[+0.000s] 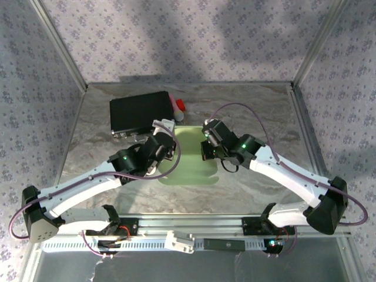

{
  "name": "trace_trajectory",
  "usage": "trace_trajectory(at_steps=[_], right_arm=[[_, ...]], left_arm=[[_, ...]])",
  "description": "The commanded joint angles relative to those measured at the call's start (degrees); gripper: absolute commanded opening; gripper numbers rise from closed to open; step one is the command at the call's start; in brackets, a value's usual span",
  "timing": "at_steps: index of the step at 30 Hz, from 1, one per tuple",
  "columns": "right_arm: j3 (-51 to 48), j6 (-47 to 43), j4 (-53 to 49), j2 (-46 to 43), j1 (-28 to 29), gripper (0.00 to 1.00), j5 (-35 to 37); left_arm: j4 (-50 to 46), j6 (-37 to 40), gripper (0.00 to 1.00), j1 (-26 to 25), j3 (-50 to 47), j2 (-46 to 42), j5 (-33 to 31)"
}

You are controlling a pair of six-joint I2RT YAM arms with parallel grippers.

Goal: Fold the paper box

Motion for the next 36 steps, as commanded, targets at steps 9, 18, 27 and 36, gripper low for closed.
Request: trace_trajectory(at_steps=[9,18,27,36], right_arm=[[1.6,-0.4,3.2,-0.3,0.0,0.00,-4.6],[1.0,-1.1,3.9,-0.5,-1.6,0.00,-6.1],[1.1,-1.7,3.6,-0.9,-1.7,0.00,-7.4],[1.0,-1.6,4.1,-0.9,-1.8,0.00,-8.0]], left_arm=[[4.7,-0.1,0.43,7.6,-2.0,-9.1,31.6],[-4.4,-0.3,0.52,20.3,-4.0,-18.8,49.7],[0.6,-2.4,0.37,27.6,-13.4,-23.6,57.0],[4.9,-3.2,0.38,30.0,-15.1,-21.2,62.1]])
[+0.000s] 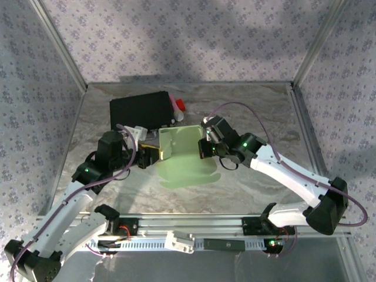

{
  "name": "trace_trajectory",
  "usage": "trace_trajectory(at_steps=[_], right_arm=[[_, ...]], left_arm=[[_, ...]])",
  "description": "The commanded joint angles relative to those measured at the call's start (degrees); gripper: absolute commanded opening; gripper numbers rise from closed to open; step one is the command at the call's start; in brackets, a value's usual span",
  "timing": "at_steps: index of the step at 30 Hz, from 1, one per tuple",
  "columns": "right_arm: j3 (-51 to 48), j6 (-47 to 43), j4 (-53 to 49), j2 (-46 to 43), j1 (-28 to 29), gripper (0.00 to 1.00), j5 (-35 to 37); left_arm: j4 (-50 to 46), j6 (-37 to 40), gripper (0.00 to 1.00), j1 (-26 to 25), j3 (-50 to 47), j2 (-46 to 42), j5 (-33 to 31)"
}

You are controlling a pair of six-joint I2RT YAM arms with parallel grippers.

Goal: Fold the paper box

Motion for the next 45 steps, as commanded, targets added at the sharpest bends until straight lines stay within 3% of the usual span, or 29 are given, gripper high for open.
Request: trace_trajectory(at_steps=[1,16,29,37,42,45], right_arm=[[0.8,-0.9,0.7,-0.8,0.0,0.00,-1.1],[1.5,-0.9,0.9,-0.3,-0.1,0.00,-1.7],[2.1,-1.1,1.2,0.1,0.3,0.00,-2.5],[2.8,-1.3,0.9,1.1,1.8,0.00,-1.2],[3.0,-1.8,0.4,1.4,3.2,0.00,1.0],[3.2,-1.8,0.1,2.0,4.1,0.00,2.4]], left_arm=[[3.5,-0.5,0.39,0.3,0.1,-0.3,3.4],[2.6,0.7,0.38,0.4,-1.4,-0.9,4.1],[5.0,1.5,0.23,-1.8,-0.2,2.6,1.9],[1.5,4.4,0.13,-7.9,2.8,4.9,-7.3],[-2.1,5.2,0.01,-12.5,5.0,5.4,-18.6],[-5.0,5.6,0.00,-16.2,7.1,7.1,-25.9]])
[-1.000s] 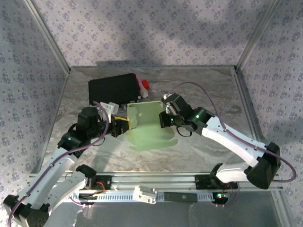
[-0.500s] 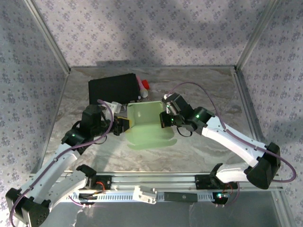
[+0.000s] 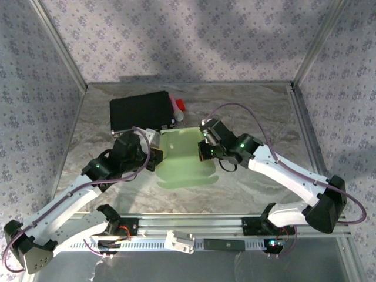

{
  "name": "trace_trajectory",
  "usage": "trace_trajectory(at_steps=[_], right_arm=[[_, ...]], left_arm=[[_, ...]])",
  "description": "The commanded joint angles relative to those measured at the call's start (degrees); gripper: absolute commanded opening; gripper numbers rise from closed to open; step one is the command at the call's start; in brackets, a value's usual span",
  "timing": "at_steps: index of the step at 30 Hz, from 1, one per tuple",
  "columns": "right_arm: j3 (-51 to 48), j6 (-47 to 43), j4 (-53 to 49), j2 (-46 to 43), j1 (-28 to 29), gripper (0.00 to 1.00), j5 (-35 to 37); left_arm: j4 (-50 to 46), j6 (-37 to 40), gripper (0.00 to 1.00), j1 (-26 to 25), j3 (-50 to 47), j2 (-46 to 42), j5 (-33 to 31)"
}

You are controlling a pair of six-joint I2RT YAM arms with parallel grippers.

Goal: Fold the paper box

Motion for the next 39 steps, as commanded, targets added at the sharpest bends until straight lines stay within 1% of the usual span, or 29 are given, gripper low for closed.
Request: trace_trajectory(at_steps=[1,4,7,9,12,13,14,16,20,23,28,31,34,35,36,37,39], right_arm=[[2.8,-1.4,2.1,1.2,2.3,0.00,-0.6],[3.3,-1.1,1.8,2.1,3.6,0.00,1.5],[3.7,-0.6,2.1,2.5,4.7,0.00,3.5],[3.6,-0.4,2.2,2.6,5.3,0.00,4.1],[3.6,-0.4,2.3,2.6,5.4,0.00,3.9],[3.5,-0.4,2.3,2.5,5.4,0.00,3.8],[3.5,-0.5,2.2,2.4,5.5,0.00,3.8],[3.6,-0.4,2.2,2.2,5.5,0.00,3.7],[3.6,-0.4,2.5,1.8,5.5,0.00,3.3],[3.7,-0.4,2.5,2.0,5.5,0.00,2.8],[3.6,-0.3,2.8,1.8,5.8,0.00,3.0],[3.6,-0.3,2.8,1.6,5.9,0.00,3.0],[3.8,-0.4,2.7,1.5,5.9,0.00,2.9],[3.9,-0.5,2.7,1.5,5.9,0.00,2.8],[4.0,-0.5,2.7,1.5,6.0,0.00,2.7],[4.0,-0.5,2.7,1.4,6.0,0.00,2.6],[4.1,-0.6,2.8,1.5,6.1,0.00,2.4]], left_arm=[[-1.8,2.5,0.00,-4.5,4.5,2.3,-8.3],[-2.3,2.3,0.00,-8.7,5.4,4.0,-16.7],[-1.5,1.9,0.00,-11.8,5.4,4.8,-23.8],[-0.5,2.1,0.00,-12.7,5.0,4.8,-25.1],[1.6,2.7,0.00,-12.3,4.0,4.2,-22.6],[1.8,2.7,0.05,-11.4,3.8,4.2,-20.3],[2.0,2.7,0.14,-10.5,3.6,4.1,-18.0],[2.7,2.4,0.22,-8.1,2.5,3.7,-13.5],[3.0,2.3,0.23,-5.8,1.7,3.2,-10.8],[2.4,2.9,0.28,-5.5,2.4,3.9,-10.7],[0.9,3.9,0.34,-5.5,3.5,4.9,-14.2],[0.6,4.8,0.34,-5.4,3.7,5.2,-15.7],[1.1,5.3,0.33,-5.3,3.6,5.8,-15.2],[1.1,5.4,0.34,-5.2,3.5,6.0,-15.1],[1.2,5.5,0.37,-5.1,3.4,6.1,-15.2],[1.4,5.6,0.43,-4.9,3.2,6.1,-15.1],[1.8,5.9,0.47,-4.3,3.1,6.2,-14.4]])
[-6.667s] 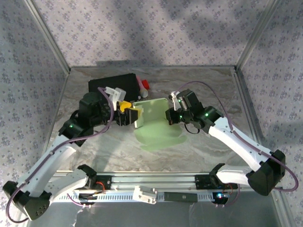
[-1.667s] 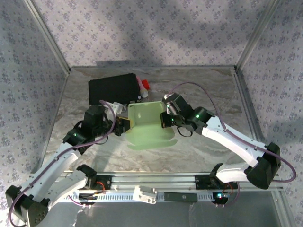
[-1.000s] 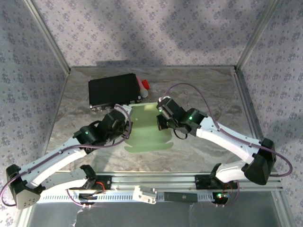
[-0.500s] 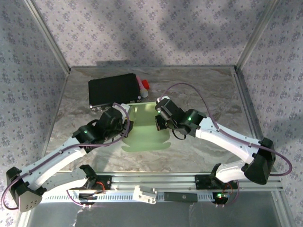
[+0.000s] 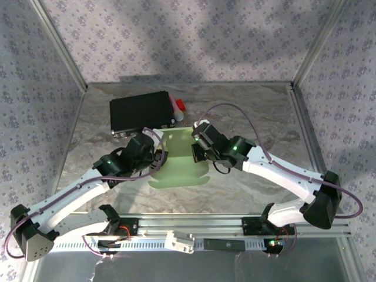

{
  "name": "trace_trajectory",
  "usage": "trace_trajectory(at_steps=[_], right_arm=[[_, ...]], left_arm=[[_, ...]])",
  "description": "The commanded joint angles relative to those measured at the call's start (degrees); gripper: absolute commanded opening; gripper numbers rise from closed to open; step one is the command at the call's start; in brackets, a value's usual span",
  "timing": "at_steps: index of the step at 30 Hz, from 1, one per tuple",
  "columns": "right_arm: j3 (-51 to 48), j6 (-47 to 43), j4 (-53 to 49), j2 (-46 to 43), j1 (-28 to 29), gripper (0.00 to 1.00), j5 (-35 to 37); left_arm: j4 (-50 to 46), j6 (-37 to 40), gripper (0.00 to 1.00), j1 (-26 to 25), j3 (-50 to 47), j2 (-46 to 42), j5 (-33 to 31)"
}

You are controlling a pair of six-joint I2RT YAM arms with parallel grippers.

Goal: Fold the paper box

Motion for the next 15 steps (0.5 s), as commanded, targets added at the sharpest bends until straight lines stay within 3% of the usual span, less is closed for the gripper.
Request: trace_trajectory(at_steps=[1,3,10,15], right_arm=[[2.4,-0.9,1.9,-0.9,1.4,0.00,-4.0],[2.3,-0.9,2.0,-1.0,1.4,0.00,-4.1],[2.4,-0.8,2.1,-1.2,1.5,0.00,-3.9],[2.9,-0.2,1.9,-0.6,2.0,0.00,-3.0]], left_arm=[[3.6,1.4,0.48,1.2,1.2,0.3,1.4],[4.1,1.4,0.48,2.3,1.2,0.4,3.1],[4.8,1.6,0.27,4.0,1.3,0.7,6.9],[5.4,1.4,0.23,3.9,1.0,1.0,7.5]])
